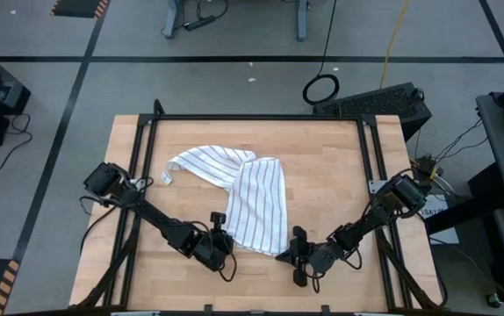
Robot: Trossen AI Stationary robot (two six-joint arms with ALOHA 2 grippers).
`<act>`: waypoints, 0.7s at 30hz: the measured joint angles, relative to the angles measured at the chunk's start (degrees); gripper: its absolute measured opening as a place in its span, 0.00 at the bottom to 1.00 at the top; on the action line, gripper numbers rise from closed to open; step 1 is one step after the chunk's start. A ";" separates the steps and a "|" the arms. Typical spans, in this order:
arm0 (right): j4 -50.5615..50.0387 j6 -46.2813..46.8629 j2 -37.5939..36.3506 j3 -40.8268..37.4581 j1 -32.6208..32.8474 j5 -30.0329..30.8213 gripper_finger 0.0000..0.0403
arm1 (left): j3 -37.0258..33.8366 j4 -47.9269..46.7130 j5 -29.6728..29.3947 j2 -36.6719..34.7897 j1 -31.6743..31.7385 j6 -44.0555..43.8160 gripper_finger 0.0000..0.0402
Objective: Roll towel into tight, uniform cylinder
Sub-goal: Fold the white brown kitchen towel
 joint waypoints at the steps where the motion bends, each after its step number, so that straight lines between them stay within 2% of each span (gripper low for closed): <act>1: -0.69 0.08 0.00 0.00 0.17 0.16 0.00 | 0.00 -0.03 -0.36 0.00 0.00 -0.65 0.01; 21: -5.33 0.84 -0.22 0.09 0.69 0.66 0.00 | 0.00 -0.57 -1.44 -0.73 -0.44 -2.72 0.01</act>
